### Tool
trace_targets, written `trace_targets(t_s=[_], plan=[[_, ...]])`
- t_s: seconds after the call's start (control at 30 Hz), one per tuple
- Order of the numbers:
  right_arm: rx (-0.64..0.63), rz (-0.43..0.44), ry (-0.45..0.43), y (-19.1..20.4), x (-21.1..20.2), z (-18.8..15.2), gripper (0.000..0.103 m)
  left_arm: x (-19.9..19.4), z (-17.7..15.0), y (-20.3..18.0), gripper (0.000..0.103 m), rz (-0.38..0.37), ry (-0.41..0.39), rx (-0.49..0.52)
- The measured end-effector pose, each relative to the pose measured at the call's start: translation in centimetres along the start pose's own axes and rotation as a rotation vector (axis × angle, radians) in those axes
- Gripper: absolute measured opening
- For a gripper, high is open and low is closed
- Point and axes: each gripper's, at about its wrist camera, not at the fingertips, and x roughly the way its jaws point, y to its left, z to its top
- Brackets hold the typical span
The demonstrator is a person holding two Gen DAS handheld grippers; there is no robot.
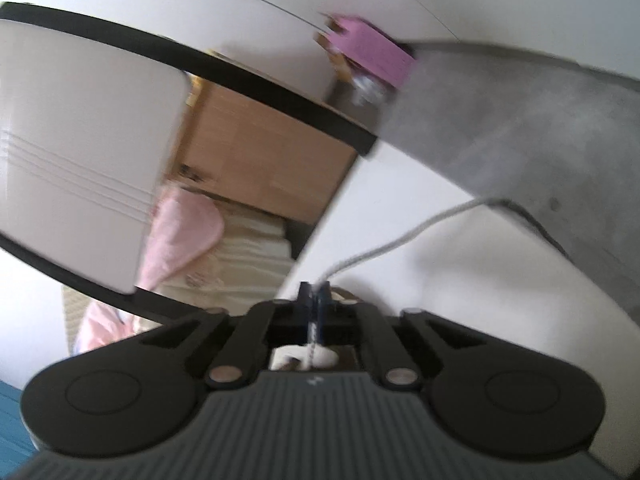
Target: Lace up shoes with both hands
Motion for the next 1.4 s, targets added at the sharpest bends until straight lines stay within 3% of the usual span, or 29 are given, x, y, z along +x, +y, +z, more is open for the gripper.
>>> trace_targets(t_s=[0.17, 0.27, 0.37, 0.53, 0.67, 1.03, 1.4], plan=[[-0.183, 0.07, -0.025, 3.5, -0.8, -0.6, 0.003, 0.1, -0.2, 0.0, 0.038, 0.013, 0.021, 0.002], [-0.227, 0.112, -0.048, 4.8, -1.1, -1.0, 0.003, 0.4, -0.2, 0.5, 0.038, 0.027, 0.045, -0.026], [-0.238, 0.146, -0.073, 5.9, -1.7, -0.7, 0.003, 0.6, -0.1, 1.3, 0.038, 0.013, 0.066, -0.076], [-0.249, 0.2, -0.111, 7.8, -2.9, 0.6, 0.003, 0.5, -0.2, 1.2, 0.038, 0.022, 0.065, -0.065], [-0.273, 0.33, -0.171, 9.7, -4.5, 2.0, 0.003, 0.6, -0.2, 1.1, 0.038, 0.022, 0.066, -0.061], [-0.313, 0.497, -0.225, 16.3, -9.2, 7.0, 0.003, 1.1, 0.0, 1.7, 0.038, 0.028, 0.089, -0.088], [-0.403, 0.547, -0.287, 22.3, -13.1, 10.3, 0.003, 1.3, -0.2, 1.4, 0.038, 0.022, 0.101, -0.074]])
